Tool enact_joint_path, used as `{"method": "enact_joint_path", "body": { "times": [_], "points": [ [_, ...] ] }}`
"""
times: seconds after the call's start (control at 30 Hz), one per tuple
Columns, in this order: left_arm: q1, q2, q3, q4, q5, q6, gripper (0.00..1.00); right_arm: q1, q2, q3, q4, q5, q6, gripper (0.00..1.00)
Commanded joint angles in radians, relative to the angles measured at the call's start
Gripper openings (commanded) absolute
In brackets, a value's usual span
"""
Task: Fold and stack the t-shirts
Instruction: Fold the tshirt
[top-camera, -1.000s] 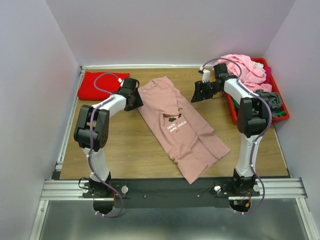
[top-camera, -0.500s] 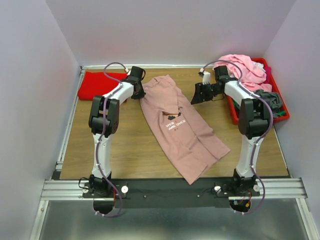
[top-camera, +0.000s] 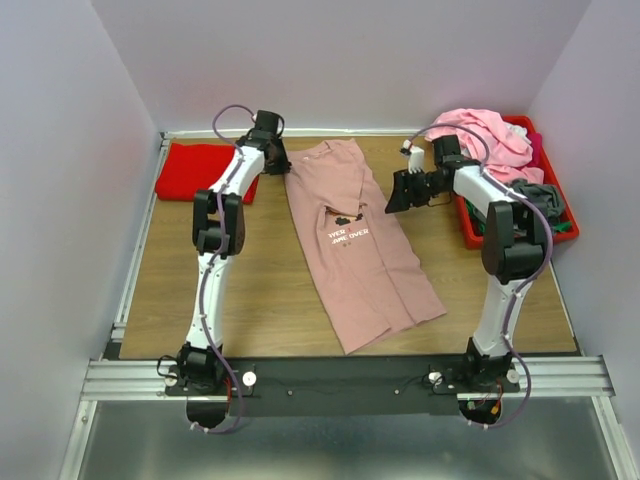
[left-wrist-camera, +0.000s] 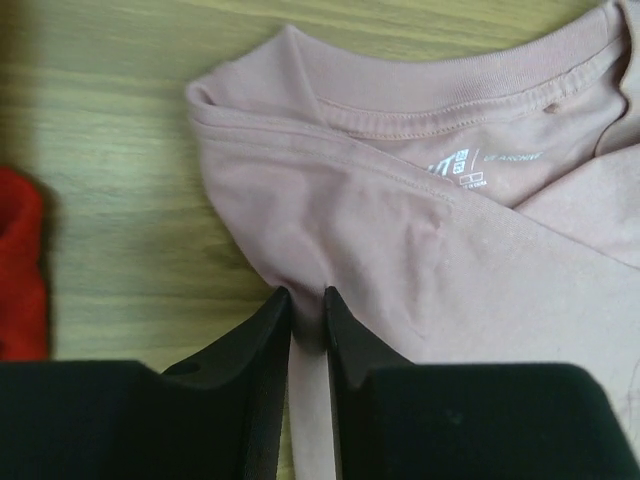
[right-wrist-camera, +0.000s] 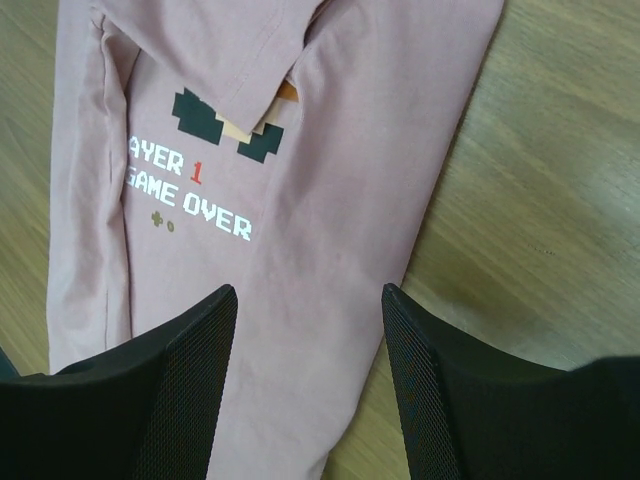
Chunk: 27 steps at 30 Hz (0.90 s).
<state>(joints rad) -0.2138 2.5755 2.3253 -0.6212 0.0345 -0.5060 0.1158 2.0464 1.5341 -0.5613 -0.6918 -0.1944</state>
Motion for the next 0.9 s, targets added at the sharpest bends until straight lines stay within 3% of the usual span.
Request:
{"method": "enact_joint_path", "body": {
  "times": [0.0, 0.27, 0.37, 0.5, 0.53, 0.57, 0.6, 0.63, 0.67, 0.7, 0.77, 0.83, 0.87],
  "points": [
    [0.047, -0.021, 0.011, 0.018, 0.157, 0.056, 0.31, -0.008, -0.057, -0.035, 0.020, 0.026, -0.039, 0.67],
    [0.057, -0.262, -0.096, 0.057, 0.199, 0.191, 0.47, -0.007, -0.204, -0.169, -0.002, 0.047, -0.282, 0.68],
    [0.060, -0.406, -0.191, 0.077, 0.153, 0.233, 0.48, -0.007, -0.288, -0.224, -0.011, 0.040, -0.358, 0.70],
    [0.060, -0.656, -0.409, 0.240, 0.116, 0.303, 0.51, -0.007, -0.396, -0.282, -0.028, -0.018, -0.446, 0.72],
    [0.060, -0.773, -0.514, 0.273, 0.117, 0.328, 0.57, -0.007, -0.423, -0.293, -0.038, -0.041, -0.477, 0.73],
    [0.060, -0.837, -0.573, 0.308, 0.104, 0.377, 0.61, -0.007, -0.487, -0.305, -0.041, -0.041, -0.499, 0.81],
    [0.068, -0.968, -0.637, 0.393, 0.100, 0.394, 0.73, -0.007, -0.521, -0.333, -0.038, -0.035, -0.545, 0.86],
    [0.077, -1.038, -0.785, 0.446, 0.129, 0.408, 0.82, -0.008, -0.554, -0.345, -0.032, -0.035, -0.565, 1.00],
    [0.109, -1.166, -0.870, 0.559, 0.169, 0.406, 0.98, -0.007, -0.615, -0.373, -0.025, -0.043, -0.592, 1.00],
    [0.122, -1.222, -1.015, 0.611, 0.229, 0.397, 0.98, -0.007, -0.635, -0.385, -0.022, -0.051, -0.605, 1.00],
    [0.134, -1.320, -1.137, 0.707, 0.411, 0.373, 0.99, -0.008, -0.666, -0.416, -0.026, -0.087, -0.623, 1.00],
    [0.097, -1.408, -1.249, 0.764, 0.542, 0.347, 0.95, -0.010, -0.692, -0.466, -0.128, -0.168, -0.782, 1.00],
    [0.068, -1.428, -1.271, 0.752, 0.553, 0.353, 0.91, -0.008, -0.704, -0.488, -0.171, -0.187, -0.939, 1.00]
  ]
}}
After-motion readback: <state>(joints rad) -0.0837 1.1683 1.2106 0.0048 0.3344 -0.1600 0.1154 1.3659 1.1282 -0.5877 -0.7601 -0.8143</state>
